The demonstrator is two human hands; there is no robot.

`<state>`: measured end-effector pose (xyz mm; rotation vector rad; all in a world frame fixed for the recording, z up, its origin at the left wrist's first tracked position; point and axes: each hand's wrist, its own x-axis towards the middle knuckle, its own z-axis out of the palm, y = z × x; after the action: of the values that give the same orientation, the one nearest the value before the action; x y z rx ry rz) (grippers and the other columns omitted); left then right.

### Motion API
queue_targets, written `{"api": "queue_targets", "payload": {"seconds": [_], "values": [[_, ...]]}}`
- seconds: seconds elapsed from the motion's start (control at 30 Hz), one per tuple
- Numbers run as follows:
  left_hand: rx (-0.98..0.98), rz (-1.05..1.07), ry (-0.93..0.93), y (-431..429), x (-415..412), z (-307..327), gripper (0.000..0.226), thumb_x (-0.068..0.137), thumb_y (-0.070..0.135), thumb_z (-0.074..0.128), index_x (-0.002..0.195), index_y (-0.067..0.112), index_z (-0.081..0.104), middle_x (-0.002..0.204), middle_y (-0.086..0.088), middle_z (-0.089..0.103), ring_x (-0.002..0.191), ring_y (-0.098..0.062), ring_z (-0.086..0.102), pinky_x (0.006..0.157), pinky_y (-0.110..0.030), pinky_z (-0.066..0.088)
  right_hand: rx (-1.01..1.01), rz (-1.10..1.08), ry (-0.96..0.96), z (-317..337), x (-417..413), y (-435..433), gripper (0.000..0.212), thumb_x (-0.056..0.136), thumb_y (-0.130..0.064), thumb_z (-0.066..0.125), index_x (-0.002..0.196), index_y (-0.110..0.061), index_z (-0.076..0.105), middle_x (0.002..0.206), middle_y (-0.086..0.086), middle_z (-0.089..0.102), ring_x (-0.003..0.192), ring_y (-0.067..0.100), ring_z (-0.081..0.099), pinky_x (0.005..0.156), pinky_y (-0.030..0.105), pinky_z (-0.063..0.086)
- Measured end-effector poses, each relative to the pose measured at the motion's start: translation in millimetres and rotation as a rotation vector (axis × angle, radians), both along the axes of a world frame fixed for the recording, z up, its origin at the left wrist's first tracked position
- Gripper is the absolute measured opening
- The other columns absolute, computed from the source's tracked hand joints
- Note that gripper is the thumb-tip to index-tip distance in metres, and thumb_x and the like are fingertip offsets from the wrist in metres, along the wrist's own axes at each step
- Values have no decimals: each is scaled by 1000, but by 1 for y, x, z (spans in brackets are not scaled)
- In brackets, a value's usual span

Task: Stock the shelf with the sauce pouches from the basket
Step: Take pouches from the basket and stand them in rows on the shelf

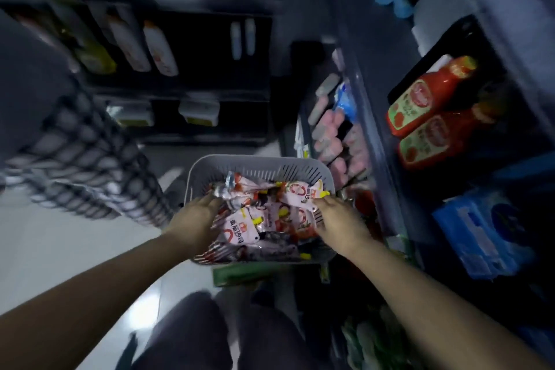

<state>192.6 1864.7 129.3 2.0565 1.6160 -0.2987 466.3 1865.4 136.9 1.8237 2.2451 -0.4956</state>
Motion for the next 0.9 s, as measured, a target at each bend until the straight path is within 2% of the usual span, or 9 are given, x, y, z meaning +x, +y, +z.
{"api": "queue_targets", "payload": {"seconds": [0.07, 0.17, 0.33, 0.5, 0.6, 0.67, 0.77, 0.8, 0.9], "values": [[-47, 7, 6, 5, 1, -15, 63, 89, 27, 55, 144, 11, 29, 145, -10, 40, 129, -26, 42, 102, -30, 35, -46, -14, -19, -16, 3, 10, 46, 84, -16, 55, 129, -13, 49, 126, 9, 55, 118, 27, 50, 97, 31, 40], [-118, 6, -10, 17, 2, -40, 63, 90, 26, 54, 145, 11, 28, 148, -10, 37, 132, -26, 41, 104, -30, 35, -107, -55, -24, -43, 5, 21, 39, 87, -19, 54, 125, -10, 51, 123, 11, 55, 117, 29, 49, 94, 32, 40], [-238, 85, -70, 26, 1, -86, 56, 87, 33, 60, 136, 15, 40, 135, -11, 51, 119, -27, 52, 95, -33, 45, -199, -53, -77, -86, 4, 33, 32, 91, -11, 45, 122, -10, 52, 122, 12, 54, 114, 29, 48, 93, 36, 43], [-304, 89, -93, 29, 0, -137, 56, 84, 32, 65, 131, 12, 42, 129, -11, 54, 117, -27, 53, 94, -38, 46, -362, -222, 56, -123, -5, 39, 31, 89, -6, 51, 120, -3, 55, 120, 17, 55, 111, 32, 51, 90, 37, 46], [-358, 125, -124, 33, -2, -166, 56, 82, 31, 67, 130, 12, 46, 131, -11, 55, 117, -26, 54, 94, -39, 47, -364, -669, 343, -144, -20, 38, 27, 87, -5, 59, 112, 7, 60, 115, 21, 61, 107, 33, 57, 82, 33, 46], [-411, 175, -189, 34, -4, -180, 58, 80, 29, 70, 130, 10, 46, 130, -12, 57, 116, -27, 56, 94, -38, 47, -366, -1032, 573, -160, -32, 39, 27, 87, -4, 61, 112, 5, 62, 116, 17, 63, 107, 27, 57, 78, 25, 40], [-442, 231, -240, 36, -5, -196, 67, 75, 26, 74, 131, 6, 44, 130, -14, 56, 118, -29, 55, 96, -36, 46, -330, -1499, 860, -188, -44, 44, 37, 85, -12, 66, 121, -5, 61, 124, 12, 62, 111, 26, 58, 93, 35, 48], [-451, 249, -262, 36, -5, -200, 71, 71, 26, 77, 132, 7, 45, 131, -13, 56, 118, -28, 54, 97, -37, 46, -297, -1651, 963, -195, -46, 49, 39, 85, -16, 66, 123, -6, 60, 123, 12, 62, 110, 28, 59, 91, 39, 51], [-485, 268, -288, 38, -1, -216, 87, 61, 27, 86, 134, 5, 44, 134, -14, 54, 123, -27, 51, 102, -36, 44, -223, -1988, 1359, -207, -51, 64, 42, 86, -26, 66, 123, -8, 59, 114, 11, 66, 97, 23, 65, 60, 30, 58]]}}
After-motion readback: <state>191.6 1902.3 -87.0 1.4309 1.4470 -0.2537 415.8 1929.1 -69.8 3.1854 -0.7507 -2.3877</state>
